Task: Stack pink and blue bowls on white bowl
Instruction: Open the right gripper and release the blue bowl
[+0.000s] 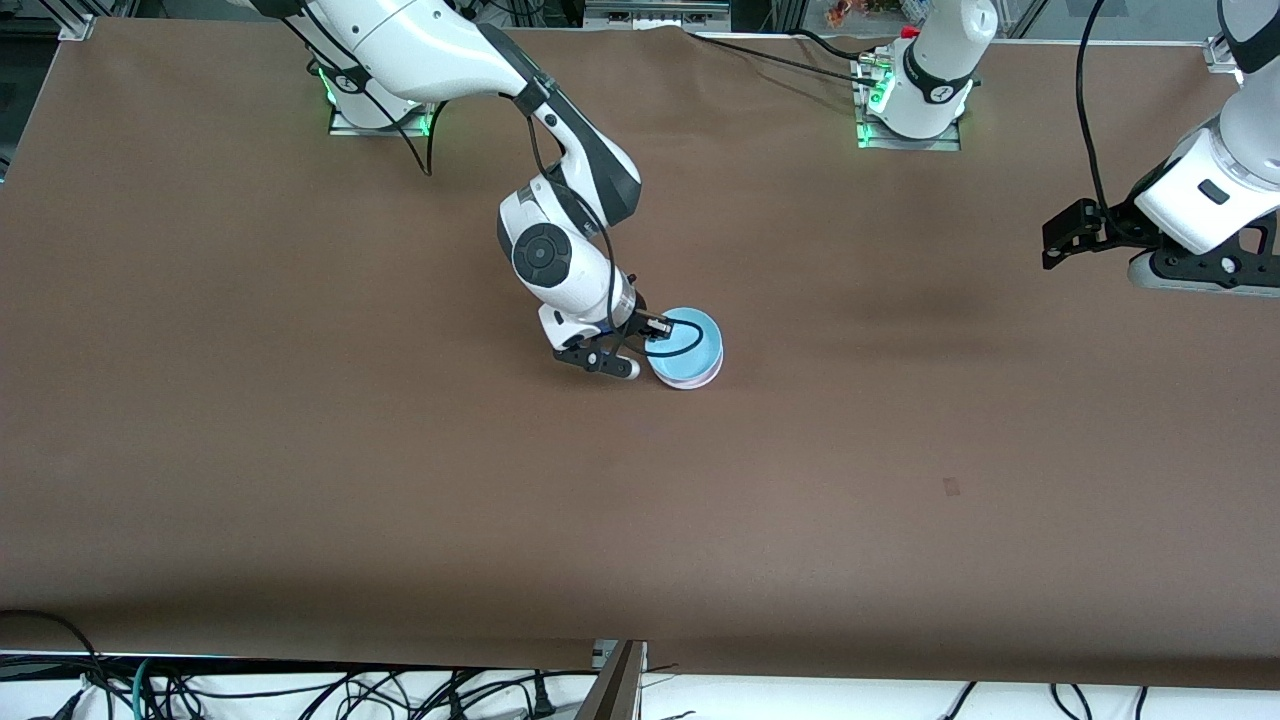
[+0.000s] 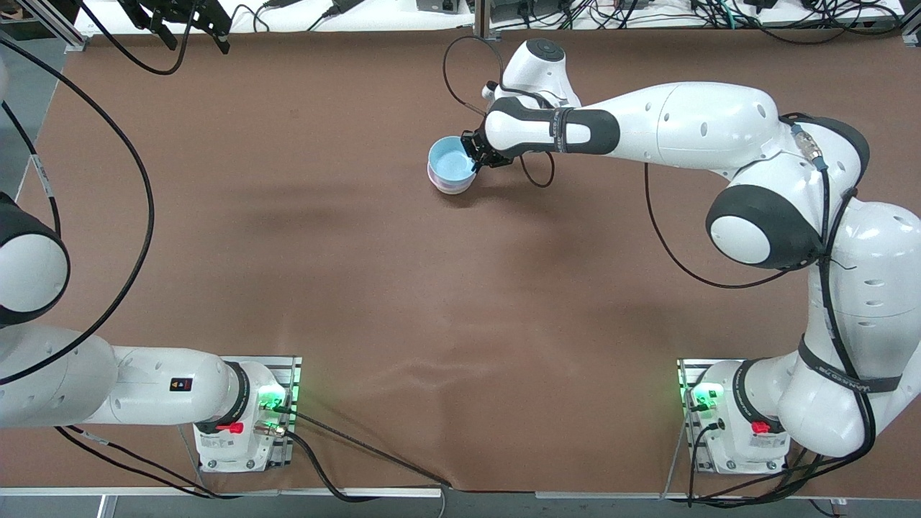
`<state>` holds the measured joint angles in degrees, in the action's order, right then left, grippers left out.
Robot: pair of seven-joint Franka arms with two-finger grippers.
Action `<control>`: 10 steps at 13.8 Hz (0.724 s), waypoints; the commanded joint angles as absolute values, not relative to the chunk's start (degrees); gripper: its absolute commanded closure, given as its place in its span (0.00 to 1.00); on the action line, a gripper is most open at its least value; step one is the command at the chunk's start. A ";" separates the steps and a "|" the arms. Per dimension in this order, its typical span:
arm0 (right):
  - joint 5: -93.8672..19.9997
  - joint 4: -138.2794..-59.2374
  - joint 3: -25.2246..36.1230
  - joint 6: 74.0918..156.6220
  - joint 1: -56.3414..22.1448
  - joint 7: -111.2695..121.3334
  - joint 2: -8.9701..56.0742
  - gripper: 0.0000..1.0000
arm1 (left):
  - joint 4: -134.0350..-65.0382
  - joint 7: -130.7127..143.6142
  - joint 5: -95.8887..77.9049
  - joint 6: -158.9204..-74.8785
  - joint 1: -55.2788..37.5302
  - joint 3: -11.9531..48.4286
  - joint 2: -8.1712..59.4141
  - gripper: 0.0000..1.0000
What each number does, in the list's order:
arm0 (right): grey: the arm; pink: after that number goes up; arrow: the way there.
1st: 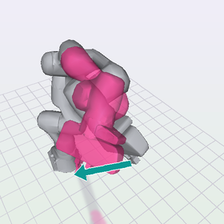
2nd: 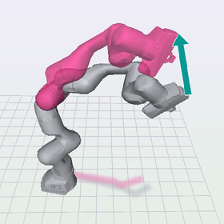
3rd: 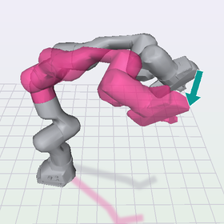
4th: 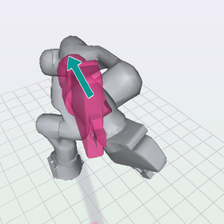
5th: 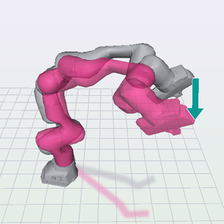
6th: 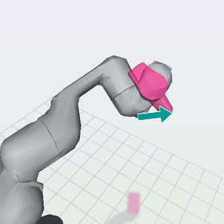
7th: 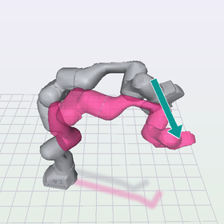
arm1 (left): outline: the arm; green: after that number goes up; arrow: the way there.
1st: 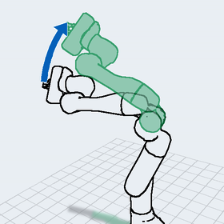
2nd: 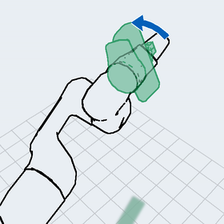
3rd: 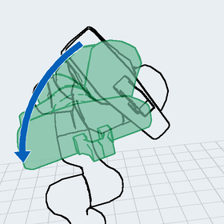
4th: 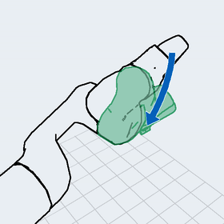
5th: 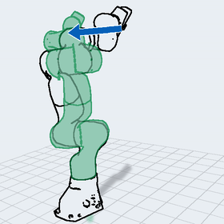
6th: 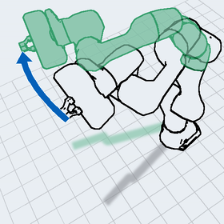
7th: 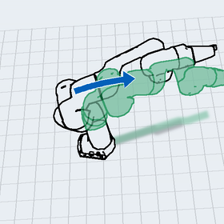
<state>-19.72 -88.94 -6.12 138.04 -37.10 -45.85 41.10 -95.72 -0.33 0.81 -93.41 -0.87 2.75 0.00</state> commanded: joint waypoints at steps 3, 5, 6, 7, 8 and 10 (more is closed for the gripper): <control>-18.90 -85.87 -6.24 138.25 -37.18 -47.02 43.15 1.00 | -93.60 -0.18 1.58 -92.02 -0.79 2.81 1.05 0.00; -18.90 -85.87 -6.24 138.16 -37.18 -46.93 43.24 0.91 | -93.60 -0.18 1.58 -92.02 -0.79 2.81 1.05 0.00; -18.81 -85.87 -6.24 138.16 -37.18 -46.85 43.33 0.01 | -93.60 -0.18 1.58 -92.02 -0.79 2.81 1.05 0.00; -18.90 -85.78 -6.15 138.16 -37.09 -46.85 43.24 0.00 | -93.60 -0.18 1.58 -92.02 -0.79 2.81 1.05 0.00; -18.90 -85.78 -6.07 137.99 -37.00 -46.76 43.16 0.00 | -93.60 -0.18 1.58 -92.02 -0.79 2.81 1.05 0.00; -18.90 -85.08 -6.06 137.38 -36.57 -46.67 42.54 0.00 | -93.60 -0.18 1.58 -92.02 -0.79 2.81 1.05 0.00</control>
